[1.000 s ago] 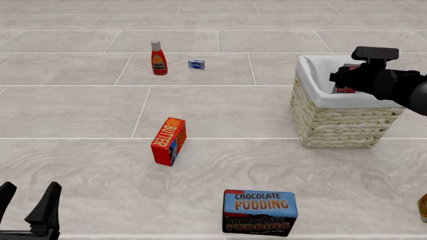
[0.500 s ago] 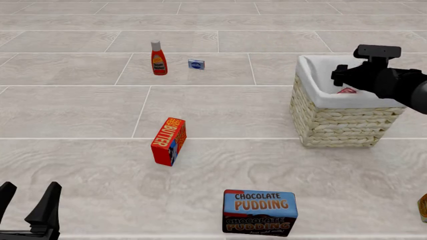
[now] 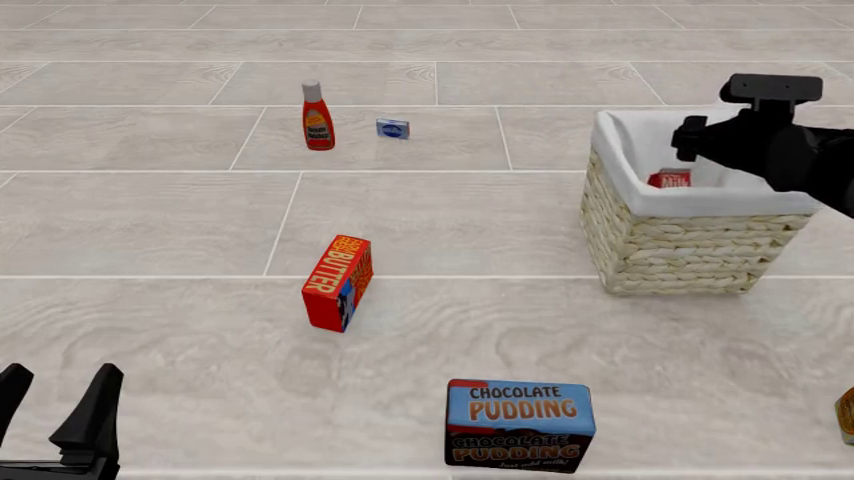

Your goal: Pick the milk and place it in the basket.

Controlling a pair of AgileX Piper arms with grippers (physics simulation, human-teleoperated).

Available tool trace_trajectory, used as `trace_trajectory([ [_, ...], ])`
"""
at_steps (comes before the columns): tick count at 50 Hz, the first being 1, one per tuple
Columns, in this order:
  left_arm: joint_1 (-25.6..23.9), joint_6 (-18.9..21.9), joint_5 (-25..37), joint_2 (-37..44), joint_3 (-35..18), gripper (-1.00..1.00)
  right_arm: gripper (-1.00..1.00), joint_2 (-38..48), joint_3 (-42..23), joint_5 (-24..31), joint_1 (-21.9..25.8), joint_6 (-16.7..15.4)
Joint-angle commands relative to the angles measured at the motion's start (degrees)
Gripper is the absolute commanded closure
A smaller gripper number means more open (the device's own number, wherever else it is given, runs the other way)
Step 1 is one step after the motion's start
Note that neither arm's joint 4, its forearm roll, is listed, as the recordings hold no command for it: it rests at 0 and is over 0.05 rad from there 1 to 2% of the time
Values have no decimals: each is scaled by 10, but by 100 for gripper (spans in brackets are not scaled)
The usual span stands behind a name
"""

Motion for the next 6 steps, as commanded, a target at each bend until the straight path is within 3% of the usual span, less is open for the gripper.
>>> trace_trajectory([
  [1,0,0,0,0,0,-100,-100,-40,24,-6,7,5],
  [6,0,0,0,0,0,-100,-100,-60,37,-11,12,7],
])
